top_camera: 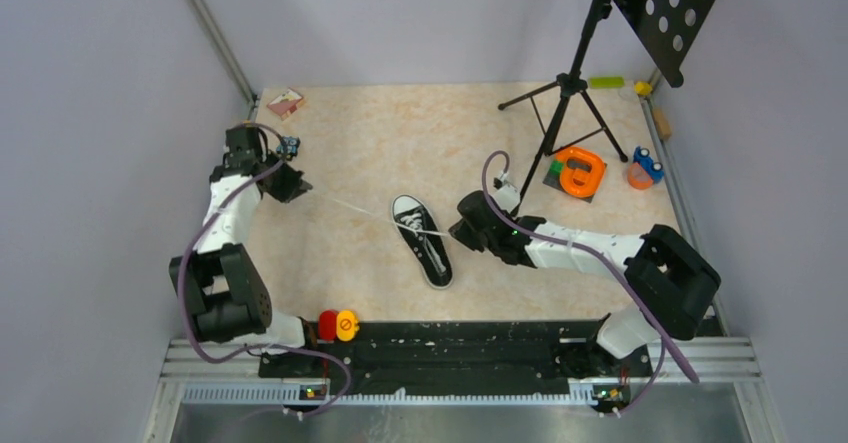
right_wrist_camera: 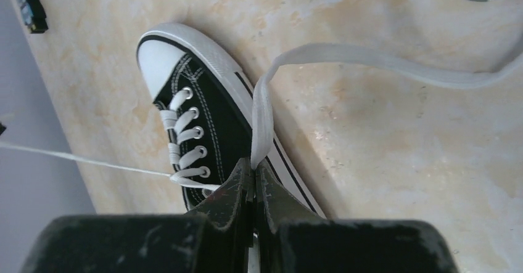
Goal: Tie the shoes
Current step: Wrap the shoelace around the shoelace.
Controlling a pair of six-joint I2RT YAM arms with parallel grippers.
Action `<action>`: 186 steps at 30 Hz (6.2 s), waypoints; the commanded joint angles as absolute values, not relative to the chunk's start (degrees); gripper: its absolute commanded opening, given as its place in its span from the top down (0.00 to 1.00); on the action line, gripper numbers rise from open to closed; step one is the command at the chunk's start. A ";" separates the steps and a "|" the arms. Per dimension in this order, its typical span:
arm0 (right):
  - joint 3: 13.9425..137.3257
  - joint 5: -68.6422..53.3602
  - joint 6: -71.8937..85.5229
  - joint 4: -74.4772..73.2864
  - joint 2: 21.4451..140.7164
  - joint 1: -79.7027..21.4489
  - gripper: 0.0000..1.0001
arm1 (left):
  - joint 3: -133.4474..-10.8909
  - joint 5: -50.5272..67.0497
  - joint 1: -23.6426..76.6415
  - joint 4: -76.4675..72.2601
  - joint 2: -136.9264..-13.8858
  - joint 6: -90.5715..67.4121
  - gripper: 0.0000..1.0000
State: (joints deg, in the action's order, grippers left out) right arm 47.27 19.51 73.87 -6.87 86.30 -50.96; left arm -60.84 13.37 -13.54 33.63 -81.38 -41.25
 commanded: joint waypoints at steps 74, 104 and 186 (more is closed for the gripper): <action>51.04 22.00 71.50 -7.65 90.89 -51.00 1.00 | -52.53 7.17 24.42 21.79 -83.69 -63.54 0.51; 49.66 21.51 72.20 -6.86 90.12 -51.05 1.00 | -50.61 5.43 24.96 19.00 -87.13 -61.09 1.00; 45.18 8.40 32.77 17.48 82.11 -52.46 0.54 | -52.95 19.58 25.24 12.95 -86.78 -47.76 0.64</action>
State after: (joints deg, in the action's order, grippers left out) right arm 45.39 7.29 32.18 16.23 82.91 -51.72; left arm -50.39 18.74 25.19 15.20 -85.45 -49.76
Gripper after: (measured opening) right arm 0.459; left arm 0.353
